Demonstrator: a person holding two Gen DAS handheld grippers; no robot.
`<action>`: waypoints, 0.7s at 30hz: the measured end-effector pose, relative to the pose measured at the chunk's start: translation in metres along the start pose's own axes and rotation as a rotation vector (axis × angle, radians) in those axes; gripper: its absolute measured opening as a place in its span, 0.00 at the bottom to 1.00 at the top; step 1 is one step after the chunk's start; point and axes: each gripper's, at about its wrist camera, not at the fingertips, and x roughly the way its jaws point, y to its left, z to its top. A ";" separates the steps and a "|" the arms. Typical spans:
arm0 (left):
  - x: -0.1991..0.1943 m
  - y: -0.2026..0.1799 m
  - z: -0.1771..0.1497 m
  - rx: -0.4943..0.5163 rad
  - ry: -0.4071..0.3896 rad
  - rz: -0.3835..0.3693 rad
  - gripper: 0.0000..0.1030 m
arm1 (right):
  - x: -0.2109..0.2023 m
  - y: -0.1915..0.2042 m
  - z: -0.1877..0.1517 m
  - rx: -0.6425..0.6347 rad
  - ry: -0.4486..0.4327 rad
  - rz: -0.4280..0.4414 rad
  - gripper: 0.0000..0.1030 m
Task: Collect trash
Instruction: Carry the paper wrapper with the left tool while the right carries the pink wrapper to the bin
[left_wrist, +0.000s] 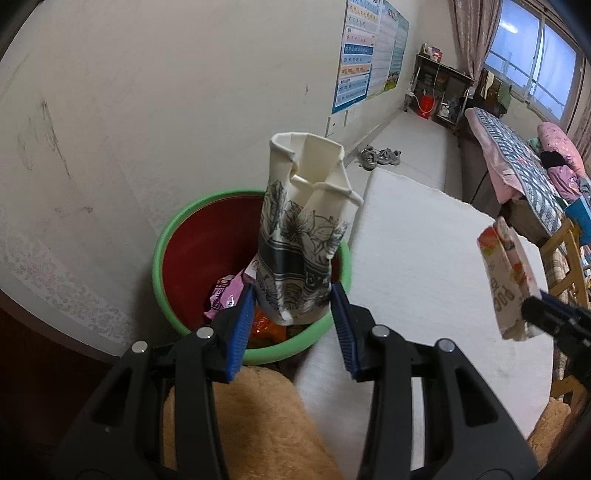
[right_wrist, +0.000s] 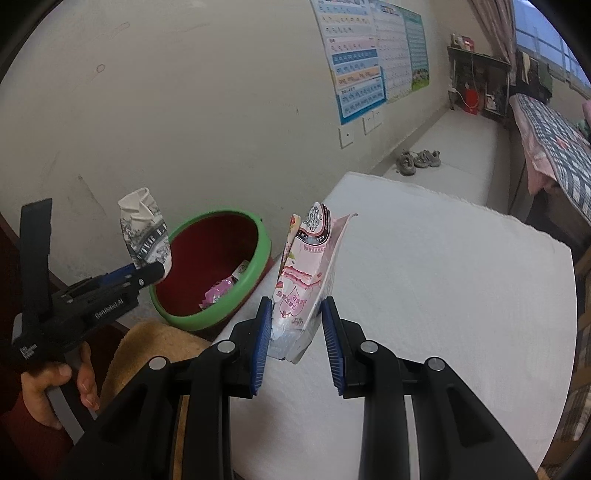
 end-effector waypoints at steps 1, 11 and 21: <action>0.001 0.002 0.000 0.001 -0.001 0.005 0.39 | 0.001 0.002 0.003 -0.006 -0.001 0.002 0.27; 0.004 0.020 0.003 -0.028 -0.010 0.028 0.39 | 0.012 0.024 0.020 -0.075 -0.008 0.010 0.27; 0.010 0.036 0.002 -0.071 0.002 0.049 0.39 | 0.022 0.034 0.033 -0.116 -0.011 0.017 0.27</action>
